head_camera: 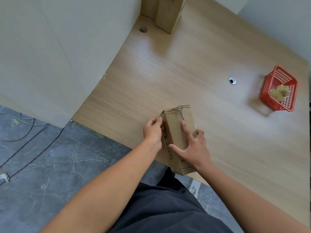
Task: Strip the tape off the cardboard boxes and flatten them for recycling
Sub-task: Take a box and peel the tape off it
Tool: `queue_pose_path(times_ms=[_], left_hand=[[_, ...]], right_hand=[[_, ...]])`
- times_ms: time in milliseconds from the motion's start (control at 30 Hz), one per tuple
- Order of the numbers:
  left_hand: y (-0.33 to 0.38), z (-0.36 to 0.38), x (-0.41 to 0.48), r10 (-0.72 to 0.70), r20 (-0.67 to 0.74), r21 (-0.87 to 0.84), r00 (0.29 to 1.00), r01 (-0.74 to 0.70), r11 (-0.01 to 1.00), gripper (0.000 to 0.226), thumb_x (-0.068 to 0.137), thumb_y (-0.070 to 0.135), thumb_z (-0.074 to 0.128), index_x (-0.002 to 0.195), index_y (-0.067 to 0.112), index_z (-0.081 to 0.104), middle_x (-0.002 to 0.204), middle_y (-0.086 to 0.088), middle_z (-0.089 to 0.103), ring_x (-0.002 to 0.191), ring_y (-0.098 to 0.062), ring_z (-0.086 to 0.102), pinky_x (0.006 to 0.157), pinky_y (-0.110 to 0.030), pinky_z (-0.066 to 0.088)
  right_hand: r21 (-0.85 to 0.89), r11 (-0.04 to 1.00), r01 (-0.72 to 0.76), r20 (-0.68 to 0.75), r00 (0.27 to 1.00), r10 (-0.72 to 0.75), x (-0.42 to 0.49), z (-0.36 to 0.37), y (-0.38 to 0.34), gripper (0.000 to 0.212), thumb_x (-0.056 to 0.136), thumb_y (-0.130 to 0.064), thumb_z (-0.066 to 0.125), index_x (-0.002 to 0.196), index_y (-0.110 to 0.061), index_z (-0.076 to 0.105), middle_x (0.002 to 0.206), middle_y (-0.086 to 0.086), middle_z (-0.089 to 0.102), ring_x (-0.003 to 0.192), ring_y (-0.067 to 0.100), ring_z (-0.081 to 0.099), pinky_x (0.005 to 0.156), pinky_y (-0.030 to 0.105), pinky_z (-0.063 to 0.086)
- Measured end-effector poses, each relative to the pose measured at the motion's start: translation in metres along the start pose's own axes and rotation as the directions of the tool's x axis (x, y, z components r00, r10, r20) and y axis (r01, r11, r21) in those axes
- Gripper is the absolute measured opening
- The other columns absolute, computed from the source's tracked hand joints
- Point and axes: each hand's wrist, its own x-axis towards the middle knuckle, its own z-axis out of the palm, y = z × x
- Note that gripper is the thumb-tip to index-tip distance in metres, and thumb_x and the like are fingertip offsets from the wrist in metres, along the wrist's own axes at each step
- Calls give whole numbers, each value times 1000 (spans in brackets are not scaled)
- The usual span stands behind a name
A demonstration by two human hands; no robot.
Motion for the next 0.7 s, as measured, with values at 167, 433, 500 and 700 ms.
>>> queue_pose_path(times_ms=[167,433,500,700], left_hand=[[2,4,-6,132,118,193,984,-153,969,20,106,22,50,119,28,63,127,-1,63,113,-16,64,86,-26,55],[3,25,-8,296,128,234,946,-319,918,17,89,35,77,105,33,70,107,1,71,97,-10,70,76,-20,55],[9,40,-8,304,127,237,944,-327,915,20,91,24,76,103,36,63,97,-1,70,85,-11,70,73,-25,57],[-8,106,-23,266,275,235,924,-333,913,10,104,10,54,103,19,59,97,-4,69,88,-18,66,86,-40,56]], right_hand=[[15,999,-29,-23,999,30,2,0,0,97,71,-87,61,144,-77,-3,141,5,22,130,35,38,99,54,51],[120,993,-2,-113,994,15,4,-13,16,96,65,-89,57,144,-77,3,137,2,24,132,35,40,99,51,52],[149,989,-12,-150,988,34,6,-20,25,96,63,-91,55,144,-77,5,136,1,24,132,34,40,99,50,51],[202,978,-48,-202,975,89,18,-60,76,96,61,-93,53,142,-79,4,138,-1,21,136,33,38,103,49,49]])
